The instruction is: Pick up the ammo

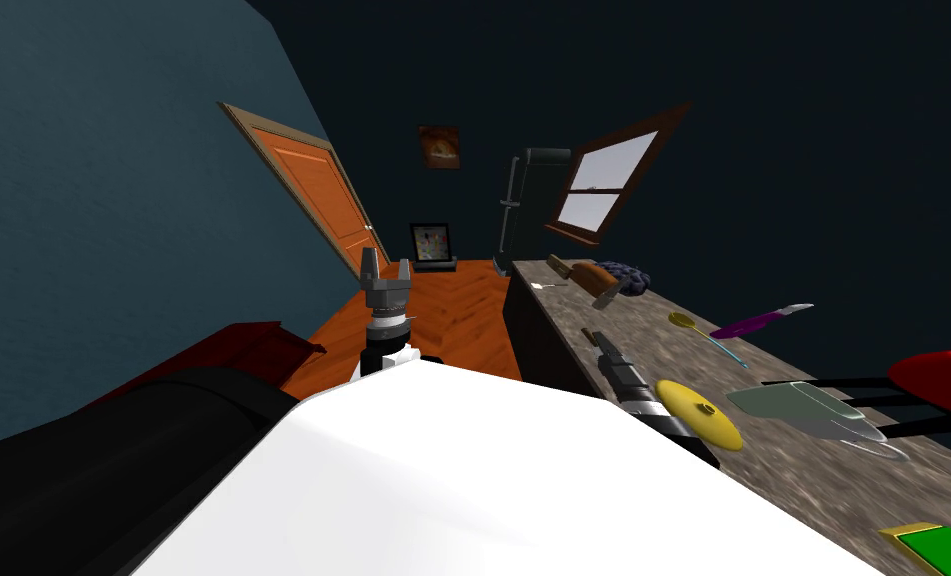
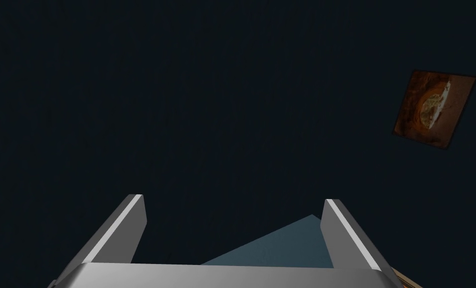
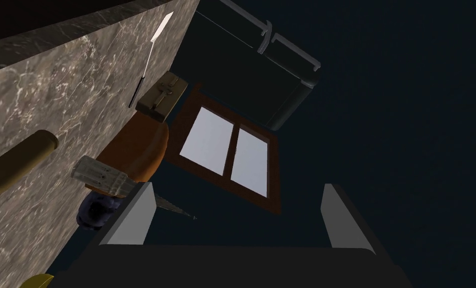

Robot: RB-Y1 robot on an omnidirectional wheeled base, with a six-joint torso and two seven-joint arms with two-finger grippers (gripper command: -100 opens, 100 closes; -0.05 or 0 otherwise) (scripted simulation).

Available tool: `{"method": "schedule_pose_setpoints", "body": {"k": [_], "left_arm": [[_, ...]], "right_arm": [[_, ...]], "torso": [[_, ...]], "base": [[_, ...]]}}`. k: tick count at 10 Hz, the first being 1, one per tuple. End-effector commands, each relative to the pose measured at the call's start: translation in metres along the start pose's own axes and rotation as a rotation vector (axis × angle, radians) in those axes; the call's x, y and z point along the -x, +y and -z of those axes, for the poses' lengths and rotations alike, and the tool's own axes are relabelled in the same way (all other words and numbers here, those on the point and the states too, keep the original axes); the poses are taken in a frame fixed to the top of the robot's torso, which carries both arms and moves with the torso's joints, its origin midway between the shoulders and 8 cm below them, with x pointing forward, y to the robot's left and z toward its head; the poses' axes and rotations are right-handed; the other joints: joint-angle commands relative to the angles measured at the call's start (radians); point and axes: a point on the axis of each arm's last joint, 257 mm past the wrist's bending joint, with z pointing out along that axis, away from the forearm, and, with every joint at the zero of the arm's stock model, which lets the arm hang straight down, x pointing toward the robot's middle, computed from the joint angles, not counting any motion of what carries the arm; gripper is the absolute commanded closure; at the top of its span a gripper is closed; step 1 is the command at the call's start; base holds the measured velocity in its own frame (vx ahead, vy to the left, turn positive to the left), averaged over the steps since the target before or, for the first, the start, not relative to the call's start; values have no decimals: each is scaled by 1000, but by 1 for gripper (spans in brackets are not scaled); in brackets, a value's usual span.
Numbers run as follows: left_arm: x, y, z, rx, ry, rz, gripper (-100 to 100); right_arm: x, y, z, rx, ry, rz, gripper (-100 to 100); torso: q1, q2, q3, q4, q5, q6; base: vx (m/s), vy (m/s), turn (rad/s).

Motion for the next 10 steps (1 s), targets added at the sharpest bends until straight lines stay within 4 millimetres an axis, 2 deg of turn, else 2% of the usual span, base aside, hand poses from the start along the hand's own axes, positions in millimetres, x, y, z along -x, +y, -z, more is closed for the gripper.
{"method": "schedule_pose_setpoints", "body": {"k": [1,2,3,5,10], "left_arm": [[0,0,0,0,0,0,0],[0,0,0,0,0,0,0],[0,0,0,0,0,0,0],[0,0,0,0,0,0,0],[0,0,0,0,0,0,0]], "right_arm": [[0,-20,8,-63,29,60,-100],[1,-31,14,-98,47,94,-100],[1,-31,14,-98,47,94,-100],[2,-57,28,-177,90,174,-100],[2,-57,28,-177,90,174,-100]], "torso": [[0,0,0,0,0,0],[0,-1,-1,0,0,0],[0,-3,-2,-1,0,0],[3,-5,-3,-1,1,0],[1,0,0,0,0,0]], "base": [[26,-10,64],[72,0,4],[79,25,-60],[91,28,-2],[22,9,-13]]}}
